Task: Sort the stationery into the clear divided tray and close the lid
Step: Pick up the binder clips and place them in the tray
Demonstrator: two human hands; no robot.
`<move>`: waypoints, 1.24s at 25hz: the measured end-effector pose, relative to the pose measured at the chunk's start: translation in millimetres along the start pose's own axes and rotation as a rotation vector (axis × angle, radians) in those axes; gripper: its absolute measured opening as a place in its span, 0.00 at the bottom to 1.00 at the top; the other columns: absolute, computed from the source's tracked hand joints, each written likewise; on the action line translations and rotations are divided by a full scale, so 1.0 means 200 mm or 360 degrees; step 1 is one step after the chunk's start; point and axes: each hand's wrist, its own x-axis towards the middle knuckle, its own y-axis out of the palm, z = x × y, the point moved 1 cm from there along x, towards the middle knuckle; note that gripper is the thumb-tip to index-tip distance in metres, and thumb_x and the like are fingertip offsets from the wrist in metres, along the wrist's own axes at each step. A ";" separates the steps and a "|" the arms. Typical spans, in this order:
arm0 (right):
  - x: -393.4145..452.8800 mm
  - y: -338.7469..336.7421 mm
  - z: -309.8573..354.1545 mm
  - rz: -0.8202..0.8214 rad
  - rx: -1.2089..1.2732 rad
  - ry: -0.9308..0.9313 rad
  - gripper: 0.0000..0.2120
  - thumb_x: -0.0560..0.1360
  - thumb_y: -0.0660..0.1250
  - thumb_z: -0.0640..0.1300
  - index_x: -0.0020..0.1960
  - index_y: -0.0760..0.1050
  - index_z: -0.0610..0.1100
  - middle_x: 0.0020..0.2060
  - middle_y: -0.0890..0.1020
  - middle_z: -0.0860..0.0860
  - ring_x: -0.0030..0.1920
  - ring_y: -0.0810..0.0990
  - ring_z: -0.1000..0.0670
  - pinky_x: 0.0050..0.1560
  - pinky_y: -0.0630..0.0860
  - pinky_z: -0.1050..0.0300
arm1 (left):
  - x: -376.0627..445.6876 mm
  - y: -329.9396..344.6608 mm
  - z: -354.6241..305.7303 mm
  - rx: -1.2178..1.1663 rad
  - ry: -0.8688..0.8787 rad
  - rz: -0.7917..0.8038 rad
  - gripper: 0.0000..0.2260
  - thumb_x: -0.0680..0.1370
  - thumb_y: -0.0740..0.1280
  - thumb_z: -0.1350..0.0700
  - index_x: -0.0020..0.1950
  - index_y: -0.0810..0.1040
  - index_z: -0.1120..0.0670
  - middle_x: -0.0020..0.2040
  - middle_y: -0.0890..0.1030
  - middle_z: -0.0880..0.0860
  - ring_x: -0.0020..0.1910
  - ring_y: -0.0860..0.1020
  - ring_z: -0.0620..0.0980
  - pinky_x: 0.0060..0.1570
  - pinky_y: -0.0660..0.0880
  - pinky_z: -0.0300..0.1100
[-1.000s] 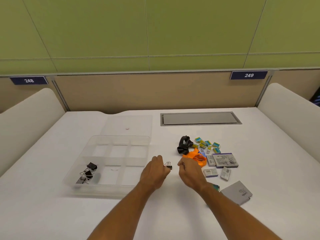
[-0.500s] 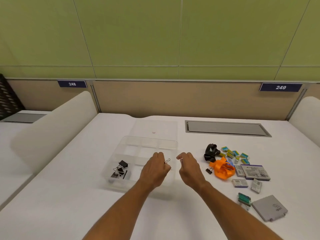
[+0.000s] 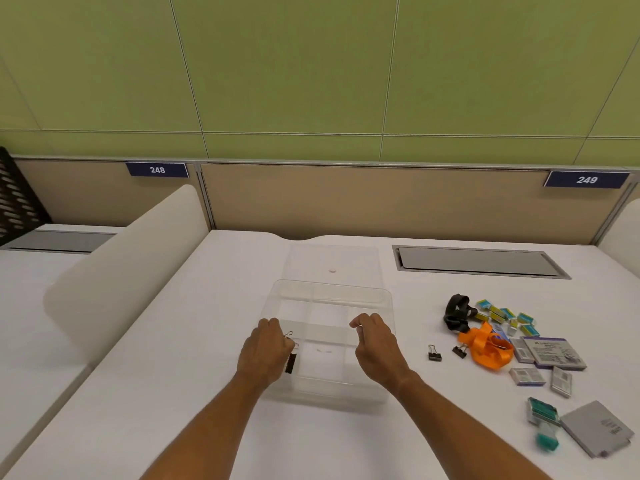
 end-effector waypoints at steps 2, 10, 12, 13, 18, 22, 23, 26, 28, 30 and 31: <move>0.01 0.04 0.02 -0.0001 -0.0016 0.0014 0.15 0.77 0.53 0.33 0.57 0.72 0.45 0.52 0.74 0.49 0.49 0.75 0.46 0.47 0.67 0.57 | 0.02 0.03 0.03 0.0119 0.0067 0.0097 0.09 0.79 0.60 0.54 0.54 0.71 0.58 0.50 0.72 0.55 0.49 0.75 0.54 0.45 0.70 0.43; 0.03 0.15 0.16 0.0086 0.0003 0.0003 0.14 0.79 0.55 0.33 0.60 0.72 0.44 0.55 0.75 0.49 0.55 0.76 0.52 0.50 0.69 0.64 | 0.06 0.07 0.06 0.0053 0.0323 0.0371 0.07 0.78 0.59 0.52 0.49 0.70 0.56 0.50 0.73 0.55 0.48 0.75 0.56 0.46 0.71 0.45; 0.05 0.17 0.21 0.0113 0.0035 -0.0012 0.13 0.79 0.57 0.34 0.60 0.72 0.44 0.55 0.76 0.49 0.52 0.77 0.55 0.51 0.71 0.63 | 0.06 0.05 0.07 0.0037 0.0353 0.0378 0.09 0.75 0.61 0.52 0.50 0.72 0.56 0.49 0.75 0.55 0.49 0.76 0.57 0.43 0.71 0.44; 0.06 0.18 0.24 0.0127 0.0065 -0.0011 0.13 0.79 0.58 0.34 0.60 0.73 0.44 0.53 0.77 0.49 0.48 0.76 0.57 0.51 0.72 0.62 | 0.05 0.05 0.07 0.0016 0.0359 0.0353 0.09 0.74 0.61 0.52 0.50 0.72 0.56 0.49 0.75 0.54 0.48 0.76 0.56 0.42 0.71 0.44; 0.11 0.26 0.36 0.0270 0.0279 0.0046 0.10 0.77 0.63 0.36 0.58 0.76 0.44 0.43 0.79 0.50 0.38 0.75 0.58 0.43 0.71 0.67 | 0.07 -0.02 0.12 0.0117 0.0411 0.0072 0.13 0.77 0.59 0.53 0.61 0.73 0.54 0.57 0.75 0.53 0.54 0.75 0.52 0.52 0.72 0.45; 0.13 0.32 0.43 0.0386 0.0299 0.0036 0.10 0.76 0.64 0.36 0.55 0.78 0.45 0.44 0.81 0.49 0.40 0.78 0.55 0.41 0.74 0.66 | 0.09 -0.06 0.21 0.0150 0.0320 -0.0109 0.17 0.77 0.59 0.58 0.66 0.72 0.54 0.64 0.72 0.54 0.61 0.71 0.53 0.58 0.69 0.46; 0.13 0.33 0.44 0.0412 0.0279 0.0025 0.11 0.76 0.63 0.35 0.55 0.78 0.45 0.45 0.80 0.49 0.42 0.78 0.54 0.43 0.76 0.65 | 0.09 -0.07 0.23 0.0128 0.0299 -0.0120 0.18 0.77 0.59 0.58 0.66 0.72 0.54 0.64 0.72 0.54 0.62 0.71 0.53 0.58 0.68 0.46; 0.13 0.35 0.45 0.0477 0.0232 0.0030 0.17 0.75 0.61 0.31 0.59 0.76 0.45 0.52 0.78 0.47 0.51 0.78 0.50 0.50 0.77 0.60 | 0.08 -0.07 0.28 0.0083 0.0280 -0.0117 0.18 0.77 0.59 0.59 0.68 0.71 0.54 0.66 0.71 0.54 0.64 0.70 0.53 0.60 0.68 0.47; 0.13 0.35 0.46 0.0504 0.0189 0.0027 0.19 0.74 0.61 0.30 0.61 0.75 0.46 0.57 0.77 0.45 0.53 0.77 0.50 0.51 0.76 0.63 | 0.07 -0.08 0.28 0.0064 0.0275 -0.0106 0.18 0.78 0.58 0.58 0.68 0.70 0.54 0.67 0.71 0.54 0.64 0.70 0.53 0.61 0.68 0.47; 0.13 0.35 0.47 0.0539 0.0148 0.0011 0.21 0.75 0.62 0.30 0.63 0.73 0.47 0.60 0.76 0.46 0.54 0.76 0.50 0.52 0.73 0.63 | 0.07 -0.08 0.29 0.0058 0.0284 -0.0101 0.17 0.79 0.57 0.57 0.68 0.70 0.53 0.67 0.70 0.53 0.64 0.69 0.52 0.61 0.67 0.47; 0.14 0.36 0.47 0.0548 0.0137 0.0010 0.22 0.75 0.62 0.30 0.64 0.73 0.48 0.61 0.75 0.46 0.55 0.76 0.49 0.53 0.73 0.62 | 0.07 -0.08 0.29 0.0053 0.0288 -0.0098 0.17 0.80 0.56 0.56 0.68 0.70 0.53 0.68 0.70 0.53 0.65 0.69 0.52 0.62 0.67 0.47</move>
